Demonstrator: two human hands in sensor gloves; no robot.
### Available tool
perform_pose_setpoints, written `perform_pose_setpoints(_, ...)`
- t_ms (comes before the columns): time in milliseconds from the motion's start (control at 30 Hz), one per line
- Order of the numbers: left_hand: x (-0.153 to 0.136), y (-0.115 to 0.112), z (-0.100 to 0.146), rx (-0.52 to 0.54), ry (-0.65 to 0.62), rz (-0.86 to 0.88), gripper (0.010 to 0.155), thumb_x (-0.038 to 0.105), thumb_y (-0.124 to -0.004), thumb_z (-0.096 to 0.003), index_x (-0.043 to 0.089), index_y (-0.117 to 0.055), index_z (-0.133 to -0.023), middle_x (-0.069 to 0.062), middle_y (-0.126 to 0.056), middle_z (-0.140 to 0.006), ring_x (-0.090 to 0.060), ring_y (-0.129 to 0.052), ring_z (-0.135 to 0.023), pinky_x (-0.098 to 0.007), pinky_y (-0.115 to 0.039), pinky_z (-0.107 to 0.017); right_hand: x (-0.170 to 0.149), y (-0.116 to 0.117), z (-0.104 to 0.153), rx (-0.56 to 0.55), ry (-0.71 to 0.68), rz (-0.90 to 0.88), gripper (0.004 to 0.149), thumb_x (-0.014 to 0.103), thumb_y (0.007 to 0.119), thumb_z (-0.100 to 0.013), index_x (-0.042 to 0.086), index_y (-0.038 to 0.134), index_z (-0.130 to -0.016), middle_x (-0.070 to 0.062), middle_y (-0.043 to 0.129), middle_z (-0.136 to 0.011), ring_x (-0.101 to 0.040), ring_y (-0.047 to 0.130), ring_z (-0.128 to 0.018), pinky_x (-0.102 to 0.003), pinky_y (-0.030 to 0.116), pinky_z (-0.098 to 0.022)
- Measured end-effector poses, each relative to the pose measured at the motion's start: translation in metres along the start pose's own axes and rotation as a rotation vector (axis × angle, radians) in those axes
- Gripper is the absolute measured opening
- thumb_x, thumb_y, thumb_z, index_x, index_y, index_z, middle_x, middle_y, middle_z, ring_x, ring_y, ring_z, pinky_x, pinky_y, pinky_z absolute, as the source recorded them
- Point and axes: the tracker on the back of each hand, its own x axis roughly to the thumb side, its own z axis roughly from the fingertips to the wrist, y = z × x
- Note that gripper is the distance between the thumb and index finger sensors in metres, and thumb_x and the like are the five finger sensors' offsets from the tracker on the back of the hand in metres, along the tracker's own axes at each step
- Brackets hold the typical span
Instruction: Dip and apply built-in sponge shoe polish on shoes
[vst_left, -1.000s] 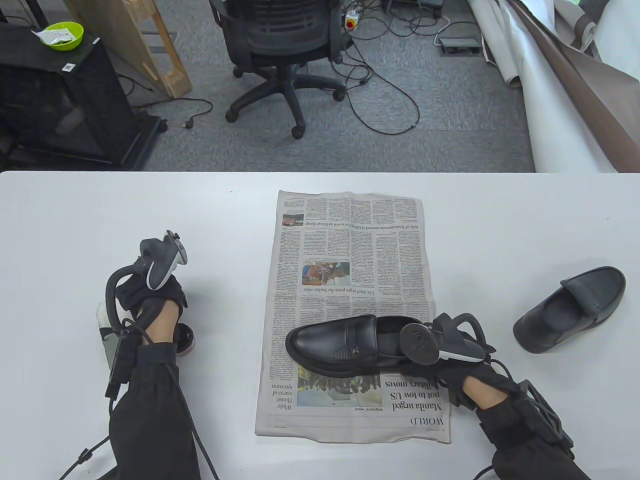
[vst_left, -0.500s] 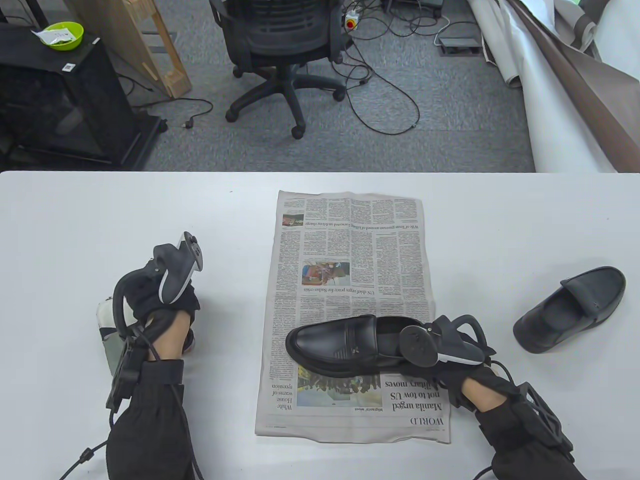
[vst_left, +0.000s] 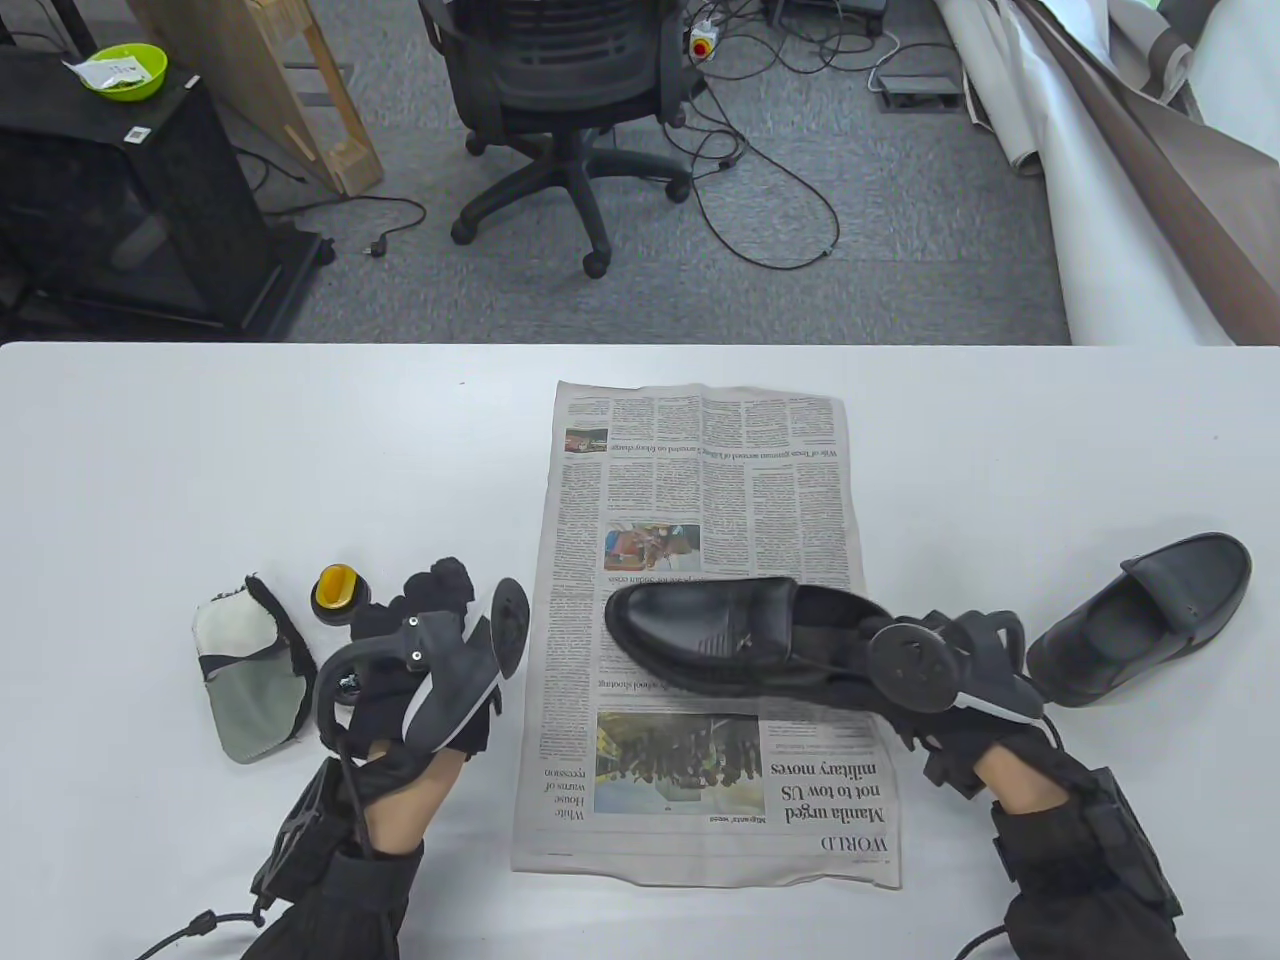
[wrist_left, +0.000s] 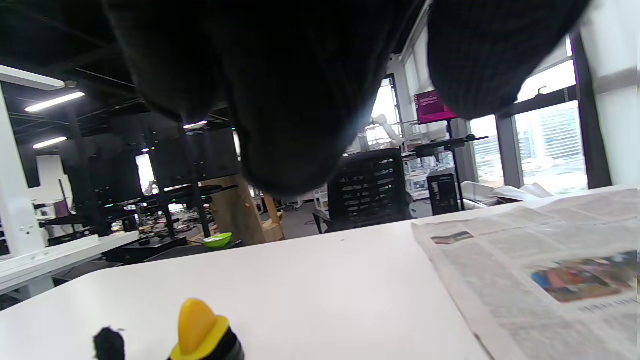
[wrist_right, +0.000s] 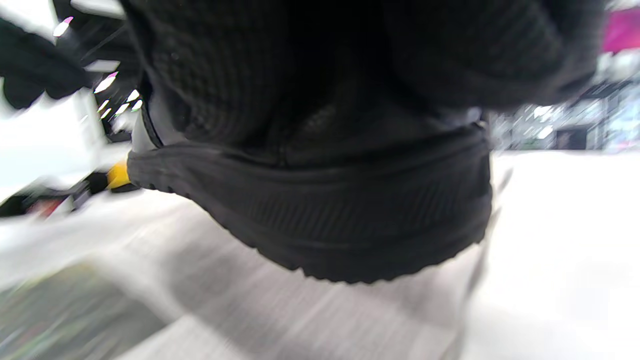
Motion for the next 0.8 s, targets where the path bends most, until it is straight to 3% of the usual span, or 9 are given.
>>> perform_pose_setpoints(133,0.016,-0.019,0.009,-0.045,-0.094,-0.029,0.062,0.057,-0.086,-0.0432,0.022,-0.08,-0.094,-0.007,-0.098,-0.081,-0.013,-0.109,-0.052,-0.046,-0.082,-0.063,-0.037,-0.026,-0.002,-0.221,0.257,0.05,0.042,0.05,0.085,-0.034,0.026,0.098,-0.065,0.003,0.098,-0.053,-0.018,0.099,-0.018,-0.041,0.091,-0.04)
perform_pose_setpoints(233,0.024,-0.031,0.007,-0.068,-0.128,-0.052,0.062,0.057,-0.084,-0.0437,0.024,-0.077,-0.096,-0.007,-0.094,-0.087,-0.015,-0.106,-0.06,-0.048,-0.079,-0.066,-0.059,-0.033,-0.014,-0.262,0.463,0.133,0.044,0.05,0.082,-0.035,0.023,0.098,-0.066,0.002,0.1,-0.051,-0.015,0.101,-0.014,-0.038,0.094,-0.037)
perform_pose_setpoints(400,0.025,-0.039,0.008,-0.034,-0.16,-0.033,0.066,0.058,-0.082,-0.0437,0.026,-0.069,-0.101,-0.008,-0.083,-0.098,-0.022,-0.098,-0.078,-0.052,-0.072,-0.072,-0.086,-0.024,-0.034,-0.197,0.728,0.179,0.045,0.048,0.08,-0.036,0.022,0.098,-0.067,0.001,0.102,-0.053,-0.013,0.104,-0.011,-0.036,0.097,-0.035)
perform_pose_setpoints(433,0.024,-0.04,0.008,-0.019,-0.18,-0.018,0.067,0.058,-0.082,-0.0437,0.027,-0.067,-0.102,-0.008,-0.081,-0.101,-0.023,-0.096,-0.082,-0.053,-0.07,-0.073,-0.093,-0.017,-0.041,-0.144,0.769,0.205,0.045,0.048,0.08,-0.036,0.022,0.098,-0.068,0.001,0.102,-0.054,-0.013,0.105,-0.011,-0.035,0.097,-0.034)
perform_pose_setpoints(800,0.02,-0.04,0.01,0.041,-0.215,0.03,0.074,0.061,-0.08,-0.0429,0.028,-0.057,-0.106,-0.009,-0.065,-0.112,-0.033,-0.079,-0.1,-0.06,-0.061,-0.078,-0.11,0.036,-0.07,0.02,0.927,0.341,0.047,0.046,0.075,-0.037,0.021,0.096,-0.072,-0.002,0.102,-0.061,-0.013,0.109,-0.016,-0.035,0.098,-0.039)
